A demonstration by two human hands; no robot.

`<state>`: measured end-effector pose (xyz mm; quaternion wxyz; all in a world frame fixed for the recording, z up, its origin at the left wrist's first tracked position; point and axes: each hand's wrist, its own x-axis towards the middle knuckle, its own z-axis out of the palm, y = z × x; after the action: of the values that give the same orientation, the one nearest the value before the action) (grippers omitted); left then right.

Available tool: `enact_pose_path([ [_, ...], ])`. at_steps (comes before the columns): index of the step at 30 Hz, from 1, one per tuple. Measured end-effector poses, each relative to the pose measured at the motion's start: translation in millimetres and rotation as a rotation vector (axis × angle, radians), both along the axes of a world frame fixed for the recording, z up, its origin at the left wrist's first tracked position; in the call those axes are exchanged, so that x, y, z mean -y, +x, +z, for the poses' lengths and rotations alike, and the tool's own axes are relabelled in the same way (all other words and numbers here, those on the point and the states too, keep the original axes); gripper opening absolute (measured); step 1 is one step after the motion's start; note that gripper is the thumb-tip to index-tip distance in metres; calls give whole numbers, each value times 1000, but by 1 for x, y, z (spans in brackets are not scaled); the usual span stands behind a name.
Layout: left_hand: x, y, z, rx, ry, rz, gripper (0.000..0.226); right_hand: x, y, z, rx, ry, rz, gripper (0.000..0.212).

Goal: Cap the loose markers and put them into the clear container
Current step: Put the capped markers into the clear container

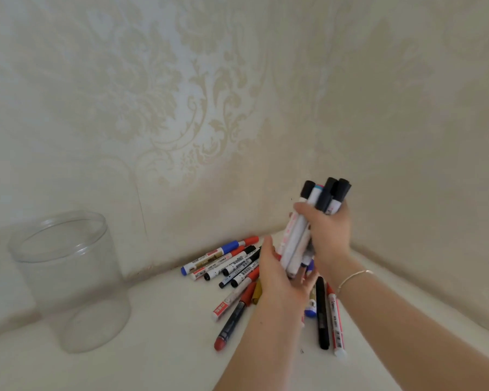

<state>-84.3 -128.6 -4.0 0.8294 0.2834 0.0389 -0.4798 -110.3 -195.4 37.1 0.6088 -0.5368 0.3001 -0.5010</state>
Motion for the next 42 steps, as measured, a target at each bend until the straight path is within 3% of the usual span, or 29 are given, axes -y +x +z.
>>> enact_pose_path([
  [5,-15,20,4,-94,-173,56,34,-39,17,-2,-9,-145,149,32],
  [12,-43,36,17,-75,-90,186,23,-60,33,20,17,-208,296,31],
  [16,-59,37,29,-84,-82,183,27,-78,40,37,95,-243,211,60],
  [19,-72,39,38,-69,-90,200,22,-93,41,49,107,-405,130,72],
  [25,-101,52,80,25,-119,308,26,-136,59,99,125,-459,304,20],
  [31,-157,84,128,84,-212,518,17,-189,89,155,202,-413,570,27],
  [34,-186,95,137,141,-184,601,21,-214,109,163,210,-400,581,19],
  [36,-204,103,139,231,-130,656,22,-227,121,162,253,-385,512,16],
  [38,-220,116,135,438,19,712,23,-234,134,157,312,-299,475,18],
  [41,-249,139,122,999,502,838,35,-235,151,146,327,-227,401,19],
  [42,-260,145,115,1187,579,876,33,-236,155,141,313,-244,387,20],
])
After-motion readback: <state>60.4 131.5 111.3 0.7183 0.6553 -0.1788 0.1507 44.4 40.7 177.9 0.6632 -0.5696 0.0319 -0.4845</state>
